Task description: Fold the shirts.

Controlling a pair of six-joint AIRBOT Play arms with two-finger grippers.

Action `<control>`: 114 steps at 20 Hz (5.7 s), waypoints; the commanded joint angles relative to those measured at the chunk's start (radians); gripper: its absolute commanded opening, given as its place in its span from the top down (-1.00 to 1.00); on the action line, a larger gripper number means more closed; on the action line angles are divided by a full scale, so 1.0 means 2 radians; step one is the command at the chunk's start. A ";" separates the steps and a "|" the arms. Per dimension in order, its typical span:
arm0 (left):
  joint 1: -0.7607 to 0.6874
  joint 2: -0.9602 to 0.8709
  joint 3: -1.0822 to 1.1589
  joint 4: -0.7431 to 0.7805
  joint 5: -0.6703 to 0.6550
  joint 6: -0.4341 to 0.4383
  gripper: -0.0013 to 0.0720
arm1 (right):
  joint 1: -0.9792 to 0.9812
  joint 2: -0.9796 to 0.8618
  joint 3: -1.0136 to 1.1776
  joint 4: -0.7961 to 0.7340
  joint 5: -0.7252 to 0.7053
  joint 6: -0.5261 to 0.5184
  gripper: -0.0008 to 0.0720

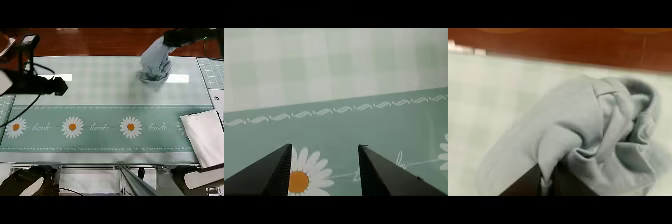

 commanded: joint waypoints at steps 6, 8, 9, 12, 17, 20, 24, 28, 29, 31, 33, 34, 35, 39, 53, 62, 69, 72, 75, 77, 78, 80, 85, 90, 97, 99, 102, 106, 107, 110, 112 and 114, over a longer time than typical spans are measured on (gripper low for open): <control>-0.048 0.225 -0.233 -0.013 0.058 -0.130 -0.42 | 0.001 0.216 0.005 0.064 -0.053 -0.080 0.89; -0.051 0.220 -0.246 -0.016 0.064 -0.131 -0.42 | 0.001 0.254 0.005 0.085 -0.052 -0.098 0.89; -0.051 0.216 -0.248 -0.016 0.070 -0.131 -0.42 | 0.001 0.269 0.005 0.096 -0.047 -0.106 0.89; -0.051 0.212 -0.248 -0.016 0.103 -0.132 -0.42 | 0.001 0.300 0.005 0.128 0.022 -0.115 0.89; -0.051 0.203 -0.248 -0.016 0.146 -0.132 -0.42 | 0.042 0.301 -0.065 0.184 0.129 -0.121 0.89; -0.051 0.192 -0.248 -0.016 0.147 -0.132 -0.42 | 0.138 0.301 -0.191 0.184 0.085 -0.121 0.89; -0.051 0.169 -0.248 -0.027 0.147 -0.132 -0.42 | 0.273 0.266 -0.367 0.184 -0.057 -0.094 0.89; -0.051 0.147 -0.248 -0.038 0.147 -0.131 -0.42 | 0.359 0.161 -0.415 0.189 -0.138 -0.071 0.89; -0.051 0.143 -0.248 -0.038 0.147 -0.130 -0.42 | 0.366 0.138 -0.415 0.202 -0.151 -0.071 0.82; -0.051 0.137 -0.248 -0.038 0.145 -0.130 -0.42 | 0.353 0.115 -0.408 0.223 -0.155 -0.073 -0.14; -0.045 0.138 -0.238 -0.034 0.119 -0.118 -0.42 | 0.293 0.122 -0.385 0.213 -0.113 -0.073 -0.14; -0.031 0.138 -0.223 -0.030 0.081 -0.102 -0.42 | 0.246 0.133 -0.369 0.202 -0.074 -0.073 -0.14; -0.014 0.139 -0.205 -0.023 0.038 -0.083 -0.42 | 0.187 0.151 -0.354 0.179 -0.029 -0.073 -0.14; 0.074 0.150 -0.190 -0.003 -0.096 -0.043 -0.42 | -0.073 0.251 -0.382 0.056 0.064 -0.058 -0.13; 0.014 0.007 -0.412 -0.461 0.230 0.228 -0.42 | -0.257 0.394 -0.788 0.214 -0.010 -0.085 -0.13; -0.048 -0.119 -0.308 -0.462 0.220 0.269 0.92 | -0.159 0.394 -0.788 0.111 0.062 -0.038 -0.13; -0.048 -0.119 -0.305 -0.462 0.220 0.267 0.91 | -0.038 0.339 -0.788 0.103 0.042 -0.005 -0.13; -0.048 -0.119 -0.305 -0.462 0.214 0.267 0.91 | 0.000 0.291 -0.787 0.162 -0.025 -0.024 0.05; -0.028 -0.091 -0.275 -0.462 0.183 0.283 0.91 | 0.006 0.273 -0.751 0.253 -0.026 -0.115 0.89; 0.012 -0.043 -0.221 -0.462 0.159 0.286 0.92 | -0.005 0.283 -0.665 0.248 0.010 -0.126 0.89; 0.038 -0.013 -0.185 -0.462 0.156 0.286 0.92 | -0.011 0.291 -0.610 0.241 0.023 -0.125 0.89; 0.087 0.042 -0.110 -0.462 0.162 0.284 0.92 | -0.023 0.307 -0.466 0.235 0.035 -0.118 0.89; 0.203 0.140 0.066 -0.462 0.203 0.284 0.92 | -0.025 0.313 -0.127 0.194 0.054 -0.096 0.89; 0.308 0.202 0.150 -0.424 0.161 0.284 0.92 | -0.025 0.353 0.021 0.152 0.085 -0.092 0.89; 0.351 0.244 0.145 -0.317 -0.154 0.210 0.92 | -0.025 0.454 -0.019 0.014 0.210 -0.027 0.89; 0.336 0.255 0.113 -0.317 -0.185 0.183 0.92 | -0.025 0.487 -0.085 0.023 0.227 -0.016 0.89; 0.317 0.259 0.033 -0.319 -0.252 0.168 0.92 | -0.025 0.531 -0.212 0.025 0.233 0.003 0.89; 0.297 0.244 -0.128 -0.321 -0.207 0.167 0.92 | -0.025 0.536 -0.356 0.024 0.213 0.007 0.89; 0.293 0.233 -0.164 -0.331 -0.174 0.175 0.92 | -0.025 0.529 -0.385 0.022 0.191 0.005 0.89; 0.269 0.159 -0.232 -0.396 -0.053 0.234 0.92 | -0.025 0.473 -0.440 0.018 0.109 -0.002 0.89; 0.237 0.087 -0.228 -0.413 0.031 0.260 0.92 | -0.025 0.409 -0.442 0.019 0.060 -0.009 0.89; 0.207 0.007 -0.202 -0.414 0.100 0.274 0.92 | -0.025 0.337 -0.439 0.024 0.011 -0.011 0.89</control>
